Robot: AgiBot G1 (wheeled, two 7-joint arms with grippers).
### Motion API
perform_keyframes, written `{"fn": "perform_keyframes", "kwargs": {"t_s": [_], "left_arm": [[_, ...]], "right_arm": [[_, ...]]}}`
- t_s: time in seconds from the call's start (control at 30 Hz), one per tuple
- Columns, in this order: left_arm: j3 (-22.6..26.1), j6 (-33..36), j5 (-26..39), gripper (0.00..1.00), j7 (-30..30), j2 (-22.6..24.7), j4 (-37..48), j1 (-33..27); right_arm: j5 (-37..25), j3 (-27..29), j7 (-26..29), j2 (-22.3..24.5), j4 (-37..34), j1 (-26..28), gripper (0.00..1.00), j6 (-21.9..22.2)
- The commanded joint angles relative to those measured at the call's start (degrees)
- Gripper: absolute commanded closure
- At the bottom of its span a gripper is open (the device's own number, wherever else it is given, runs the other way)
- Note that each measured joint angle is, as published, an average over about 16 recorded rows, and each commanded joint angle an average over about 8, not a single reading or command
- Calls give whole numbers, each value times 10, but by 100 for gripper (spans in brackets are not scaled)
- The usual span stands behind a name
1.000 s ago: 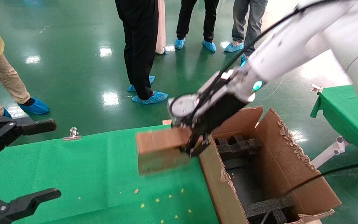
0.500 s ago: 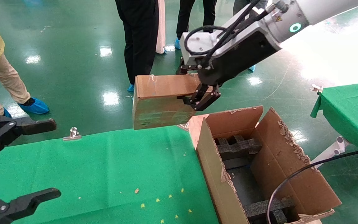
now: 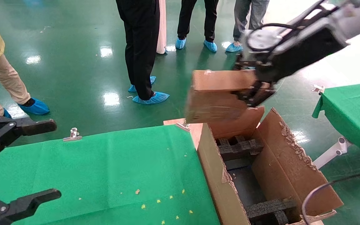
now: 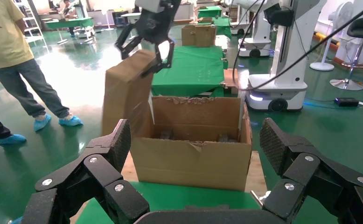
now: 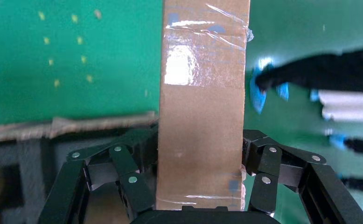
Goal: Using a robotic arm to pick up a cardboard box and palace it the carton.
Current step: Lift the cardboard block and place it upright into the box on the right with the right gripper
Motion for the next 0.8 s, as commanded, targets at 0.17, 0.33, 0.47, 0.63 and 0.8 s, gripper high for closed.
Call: {"fn": "perform_keyframes", "kwargs": {"t_s": [0.17, 0.33, 0.47, 0.63, 0.8], "left_arm": [[0, 0, 0, 0, 0, 0, 0, 0], [0, 0, 0, 0, 0, 0, 0, 0], [0, 0, 0, 0, 0, 0, 0, 0], [0, 0, 0, 0, 0, 0, 0, 0], [0, 0, 0, 0, 0, 0, 0, 0]], "right_arm": [[4, -62, 11, 51, 14, 35, 100, -1], [9, -120, 23, 94, 28, 56, 100, -1], [16, -163, 30, 125, 32, 65, 100, 0], [28, -204, 34, 152, 28, 64, 100, 3], [35, -225, 34, 162, 27, 60, 100, 4]]}}
